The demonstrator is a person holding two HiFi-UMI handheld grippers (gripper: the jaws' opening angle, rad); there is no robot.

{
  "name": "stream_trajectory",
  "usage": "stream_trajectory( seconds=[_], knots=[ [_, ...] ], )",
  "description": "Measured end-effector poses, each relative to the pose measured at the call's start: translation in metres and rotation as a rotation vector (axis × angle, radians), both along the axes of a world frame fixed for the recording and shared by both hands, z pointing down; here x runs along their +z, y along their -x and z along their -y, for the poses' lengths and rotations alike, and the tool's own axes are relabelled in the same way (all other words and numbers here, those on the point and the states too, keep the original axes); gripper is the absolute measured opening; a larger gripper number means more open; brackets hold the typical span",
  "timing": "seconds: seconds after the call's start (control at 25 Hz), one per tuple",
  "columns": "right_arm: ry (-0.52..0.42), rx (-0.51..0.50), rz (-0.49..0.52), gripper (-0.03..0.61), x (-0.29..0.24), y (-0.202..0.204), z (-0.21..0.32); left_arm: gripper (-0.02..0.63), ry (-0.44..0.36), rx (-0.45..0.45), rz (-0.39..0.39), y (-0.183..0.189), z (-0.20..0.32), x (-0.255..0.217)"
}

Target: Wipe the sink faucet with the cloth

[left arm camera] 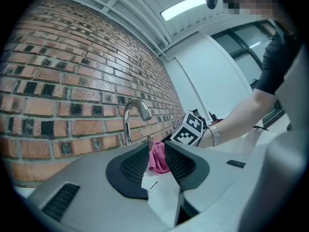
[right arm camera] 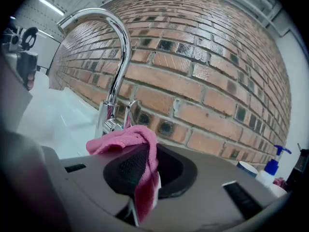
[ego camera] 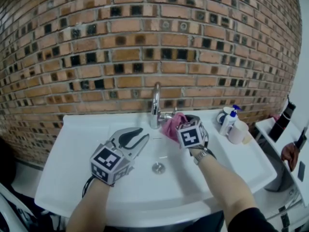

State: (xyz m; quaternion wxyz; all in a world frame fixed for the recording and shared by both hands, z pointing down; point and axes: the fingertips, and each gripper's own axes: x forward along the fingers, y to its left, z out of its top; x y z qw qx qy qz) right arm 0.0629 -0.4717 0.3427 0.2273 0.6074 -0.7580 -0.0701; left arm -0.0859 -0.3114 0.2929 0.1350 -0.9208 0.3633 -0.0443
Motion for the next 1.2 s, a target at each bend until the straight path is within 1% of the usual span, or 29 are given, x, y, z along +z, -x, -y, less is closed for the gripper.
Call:
stream_trajectory(
  seconds=[0.48,0.68,1.0,1.2],
  knots=[
    [-0.055,-0.035,0.073,0.046,-0.024,0.003,0.012,0.115,-0.011,-0.002,-0.009,0.001,0.002,-0.002],
    [-0.086,-0.044,0.097,0.044,-0.039,0.004,0.013,0.115,-0.009,-0.011,0.007,0.003,0.004,0.001],
    [-0.121,-0.064,0.104,0.044,-0.058,0.007,0.007,0.115,0.007,-0.005,0.008,0.001,0.002,0.003],
    [-0.146,-0.078,0.099,0.044,-0.071,0.008,0.002,0.115,-0.002,0.003,0.002,-0.002,0.0,0.0]
  ],
)
